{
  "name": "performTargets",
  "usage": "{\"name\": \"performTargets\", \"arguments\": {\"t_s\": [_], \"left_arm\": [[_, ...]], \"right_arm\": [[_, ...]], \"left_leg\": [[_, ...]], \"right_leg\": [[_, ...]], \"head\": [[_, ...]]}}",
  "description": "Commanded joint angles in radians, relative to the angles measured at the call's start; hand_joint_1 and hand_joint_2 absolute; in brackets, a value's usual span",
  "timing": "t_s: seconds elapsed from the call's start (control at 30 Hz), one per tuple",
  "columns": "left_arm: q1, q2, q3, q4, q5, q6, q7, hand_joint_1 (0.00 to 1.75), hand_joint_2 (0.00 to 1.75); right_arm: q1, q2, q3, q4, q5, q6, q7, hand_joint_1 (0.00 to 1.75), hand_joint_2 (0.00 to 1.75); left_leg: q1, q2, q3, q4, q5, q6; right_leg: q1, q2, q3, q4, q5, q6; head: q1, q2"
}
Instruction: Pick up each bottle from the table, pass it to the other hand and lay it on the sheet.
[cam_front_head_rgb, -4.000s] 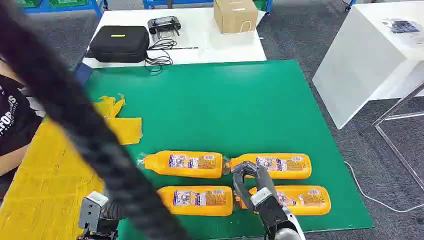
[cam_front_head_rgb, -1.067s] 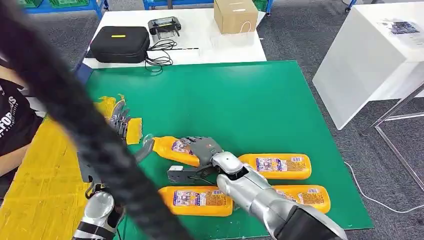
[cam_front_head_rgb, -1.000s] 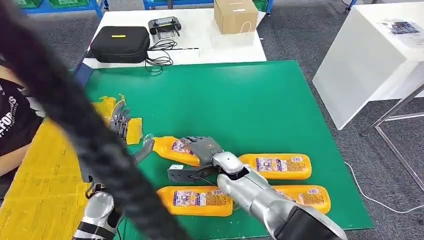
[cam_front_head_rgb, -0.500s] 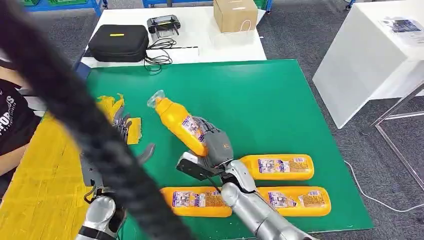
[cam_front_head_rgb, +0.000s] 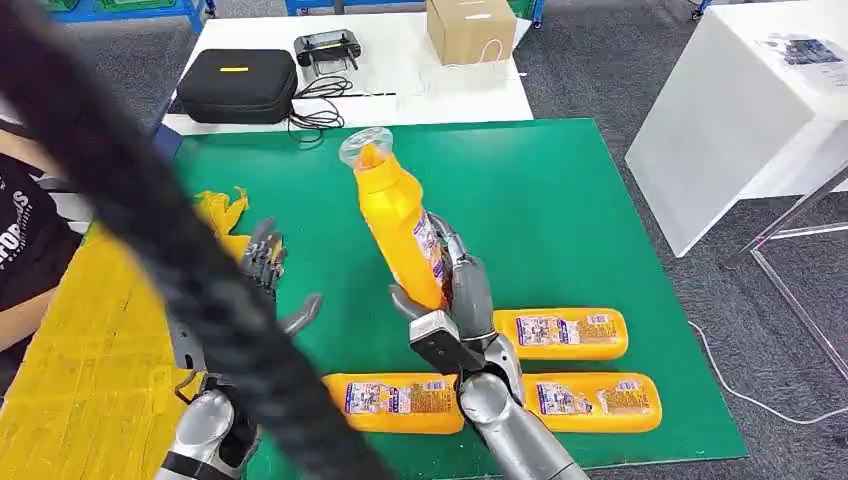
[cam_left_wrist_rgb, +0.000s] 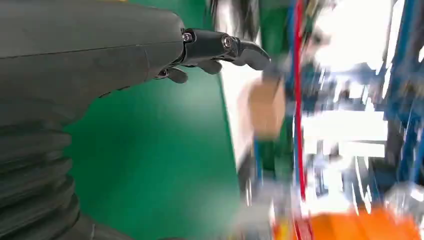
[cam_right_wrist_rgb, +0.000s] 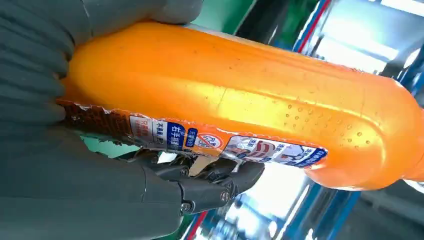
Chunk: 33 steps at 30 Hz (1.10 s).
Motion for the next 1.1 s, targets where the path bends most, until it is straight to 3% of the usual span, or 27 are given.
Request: {"name": "performTargets", "arguments": {"t_s": [0.03, 0.57, 1.1], "left_arm": [[-0.089, 0.045, -0.063, 0.139, 0.161, -0.201, 0.049, 0.0, 1.75], [-0.105, 0.042, -0.073, 0.14, 0.204, -0.243, 0.061, 0.0, 1.75], [-0.105, 0.042, -0.073, 0.14, 0.204, -0.243, 0.061, 0.0, 1.75]], "right_arm": [[-0.058, -0.029, 0.15, 0.109, 0.049, 0.101, -0.04, 1.75, 1.75], [-0.094, -0.027, 0.266, 0.231, 0.161, 0.108, -0.01, 1.75, 1.75], [-0.094, -0.027, 0.266, 0.231, 0.161, 0.108, -0.01, 1.75, 1.75]], "left_leg": [[0.001, 0.002, 0.006, -0.001, -0.001, 0.0], [0.001, 0.0, 0.005, -0.001, -0.001, 0.0], [0.001, 0.0, 0.004, -0.001, -0.001, 0.0]], "right_leg": [[0.001, 0.0, 0.007, -0.002, 0.0, -0.001], [0.001, -0.001, 0.006, -0.002, -0.001, -0.001], [0.001, -0.001, 0.005, -0.001, -0.001, 0.0]], "head": [[0.0, 0.0], [0.0, 0.0], [0.0, 0.0]]}}
